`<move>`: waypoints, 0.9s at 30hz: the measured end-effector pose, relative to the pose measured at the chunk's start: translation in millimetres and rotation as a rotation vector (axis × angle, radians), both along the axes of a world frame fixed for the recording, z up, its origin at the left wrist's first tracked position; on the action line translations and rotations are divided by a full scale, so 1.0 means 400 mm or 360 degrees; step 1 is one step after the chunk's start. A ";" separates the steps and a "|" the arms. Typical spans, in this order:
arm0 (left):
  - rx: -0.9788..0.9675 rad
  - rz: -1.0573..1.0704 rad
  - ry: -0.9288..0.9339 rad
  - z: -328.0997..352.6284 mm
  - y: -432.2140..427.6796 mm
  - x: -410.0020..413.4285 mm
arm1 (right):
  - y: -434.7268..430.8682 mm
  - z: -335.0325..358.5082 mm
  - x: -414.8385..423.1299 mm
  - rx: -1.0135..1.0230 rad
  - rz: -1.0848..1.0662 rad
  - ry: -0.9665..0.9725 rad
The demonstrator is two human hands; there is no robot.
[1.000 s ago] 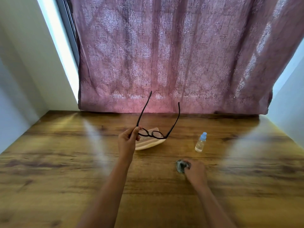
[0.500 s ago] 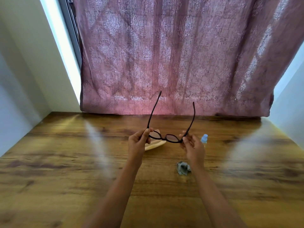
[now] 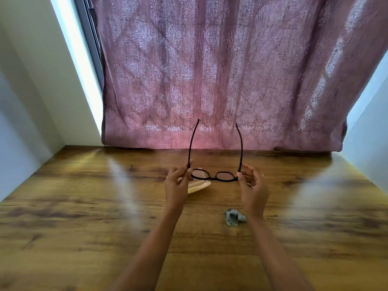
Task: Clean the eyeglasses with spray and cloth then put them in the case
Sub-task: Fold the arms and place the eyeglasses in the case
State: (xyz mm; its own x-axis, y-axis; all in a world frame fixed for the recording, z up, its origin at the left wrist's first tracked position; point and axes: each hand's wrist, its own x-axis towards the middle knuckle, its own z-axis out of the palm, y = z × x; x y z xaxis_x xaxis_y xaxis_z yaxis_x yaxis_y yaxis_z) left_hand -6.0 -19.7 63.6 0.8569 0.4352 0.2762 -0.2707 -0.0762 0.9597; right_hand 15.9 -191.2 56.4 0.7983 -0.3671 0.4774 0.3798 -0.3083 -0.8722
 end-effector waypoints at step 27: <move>0.0357 -0.0074 0.0022 0.010 0.025 0.016 | -0.010 -0.019 -0.012 -0.0265 0.0054 0.0036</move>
